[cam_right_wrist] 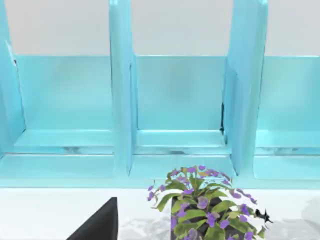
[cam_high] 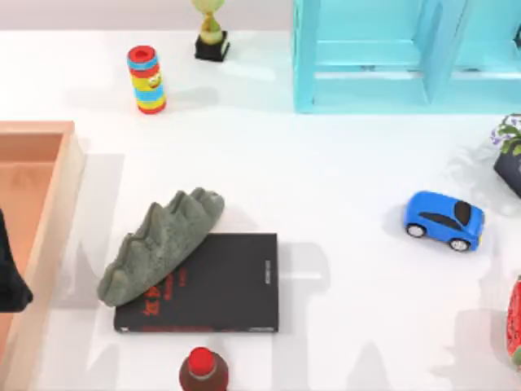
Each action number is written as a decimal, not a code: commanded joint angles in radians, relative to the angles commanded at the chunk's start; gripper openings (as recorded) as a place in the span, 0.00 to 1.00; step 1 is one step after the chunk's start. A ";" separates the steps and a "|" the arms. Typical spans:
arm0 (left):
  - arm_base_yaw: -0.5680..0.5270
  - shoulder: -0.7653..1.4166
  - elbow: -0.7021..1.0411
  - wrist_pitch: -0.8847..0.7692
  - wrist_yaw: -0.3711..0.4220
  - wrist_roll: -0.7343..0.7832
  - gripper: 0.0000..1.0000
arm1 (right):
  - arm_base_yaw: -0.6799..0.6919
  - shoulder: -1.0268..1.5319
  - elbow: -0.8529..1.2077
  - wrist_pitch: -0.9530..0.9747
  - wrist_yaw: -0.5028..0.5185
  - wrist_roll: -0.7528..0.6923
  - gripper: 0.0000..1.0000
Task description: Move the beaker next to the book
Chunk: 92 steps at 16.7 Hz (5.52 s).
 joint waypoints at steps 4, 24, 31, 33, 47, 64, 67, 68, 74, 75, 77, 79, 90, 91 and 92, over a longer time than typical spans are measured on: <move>0.000 0.000 0.000 0.000 0.000 0.000 1.00 | -0.014 0.027 0.023 -0.020 0.000 -0.030 1.00; 0.000 0.000 0.000 0.000 0.000 0.000 1.00 | -0.646 1.337 1.057 -0.966 0.005 -1.862 1.00; 0.000 0.000 0.000 0.000 0.000 0.000 1.00 | -0.818 1.664 1.339 -1.200 0.002 -2.331 1.00; 0.000 0.000 0.000 0.000 0.000 0.000 1.00 | -0.841 1.706 1.376 -1.229 0.000 -2.388 1.00; 0.000 0.000 0.000 0.000 0.000 0.000 1.00 | -0.846 1.786 1.212 -0.995 0.000 -2.402 1.00; 0.000 0.000 0.000 0.000 0.000 0.000 1.00 | -0.846 1.829 1.107 -0.849 0.000 -2.403 0.32; 0.000 0.000 0.000 0.000 0.000 0.000 1.00 | -0.846 1.829 1.107 -0.849 0.000 -2.403 0.10; 0.000 0.000 0.000 0.000 0.000 0.000 1.00 | -0.846 1.829 1.107 -0.849 0.000 -2.403 0.02; 0.000 0.000 0.000 0.000 0.000 0.000 1.00 | -0.846 1.829 1.107 -0.849 0.000 -2.403 0.00; 0.000 0.000 0.000 0.000 0.000 0.000 1.00 | -0.846 1.829 1.107 -0.849 0.000 -2.403 0.00; 0.000 0.000 0.000 0.000 0.000 0.000 1.00 | -0.846 1.828 1.108 -0.850 -0.001 -2.402 0.00; 0.000 0.000 0.000 0.000 0.000 0.000 1.00 | -0.846 1.820 1.120 -0.866 -0.001 -2.403 0.00; 0.000 0.000 0.000 0.000 0.000 0.000 1.00 | -0.846 1.760 1.229 -1.043 0.000 -2.403 0.00; 0.000 0.000 0.000 0.000 0.000 0.000 1.00 | -0.846 1.760 1.229 -1.043 0.000 -2.403 0.00; 0.000 0.000 0.000 0.000 0.000 0.000 1.00 | -0.841 1.764 1.235 -1.046 -0.001 -2.395 0.00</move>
